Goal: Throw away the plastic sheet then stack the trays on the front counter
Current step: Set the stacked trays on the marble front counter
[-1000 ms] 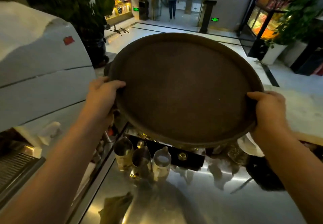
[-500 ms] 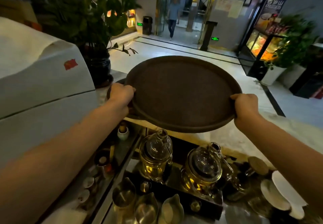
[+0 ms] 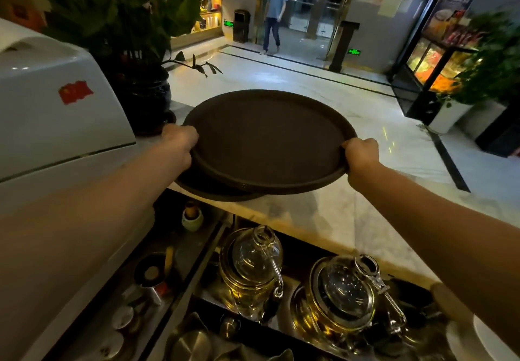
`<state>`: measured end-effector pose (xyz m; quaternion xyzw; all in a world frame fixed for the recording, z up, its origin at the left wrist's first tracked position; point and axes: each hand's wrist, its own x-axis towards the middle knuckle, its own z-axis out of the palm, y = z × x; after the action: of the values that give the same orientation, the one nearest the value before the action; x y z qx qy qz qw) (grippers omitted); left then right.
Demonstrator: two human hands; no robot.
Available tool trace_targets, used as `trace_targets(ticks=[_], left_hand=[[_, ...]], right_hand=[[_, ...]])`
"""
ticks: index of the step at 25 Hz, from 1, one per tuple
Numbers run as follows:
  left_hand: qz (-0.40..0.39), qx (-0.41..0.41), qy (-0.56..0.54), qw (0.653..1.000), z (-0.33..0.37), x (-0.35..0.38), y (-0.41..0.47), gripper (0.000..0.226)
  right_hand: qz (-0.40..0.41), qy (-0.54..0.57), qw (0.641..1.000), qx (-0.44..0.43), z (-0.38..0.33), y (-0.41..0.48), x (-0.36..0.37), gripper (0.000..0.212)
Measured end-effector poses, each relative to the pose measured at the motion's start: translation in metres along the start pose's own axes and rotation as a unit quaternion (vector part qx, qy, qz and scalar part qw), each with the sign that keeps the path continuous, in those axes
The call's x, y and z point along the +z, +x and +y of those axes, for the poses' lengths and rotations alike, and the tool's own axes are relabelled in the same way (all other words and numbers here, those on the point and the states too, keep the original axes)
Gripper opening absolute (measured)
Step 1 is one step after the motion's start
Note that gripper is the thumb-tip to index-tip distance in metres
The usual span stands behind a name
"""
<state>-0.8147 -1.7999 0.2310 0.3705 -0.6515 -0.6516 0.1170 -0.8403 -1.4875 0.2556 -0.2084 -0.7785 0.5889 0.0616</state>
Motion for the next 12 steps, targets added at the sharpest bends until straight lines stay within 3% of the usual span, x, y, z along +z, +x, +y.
trace_targets(ticks=[7, 12], left_hand=[[0.025, 0.001, 0.031, 0.999, -0.035, 0.003, 0.040, 0.045], [0.074, 0.000, 0.083, 0.994, -0.054, 0.001, 0.066, 0.041]], right_hand=[[-0.053, -0.065, 0.996, -0.004, 0.029, 0.023, 0.044, 0.037], [-0.074, -0.152, 0.985, -0.034, 0.048, 0.033, 0.067, 0.023]])
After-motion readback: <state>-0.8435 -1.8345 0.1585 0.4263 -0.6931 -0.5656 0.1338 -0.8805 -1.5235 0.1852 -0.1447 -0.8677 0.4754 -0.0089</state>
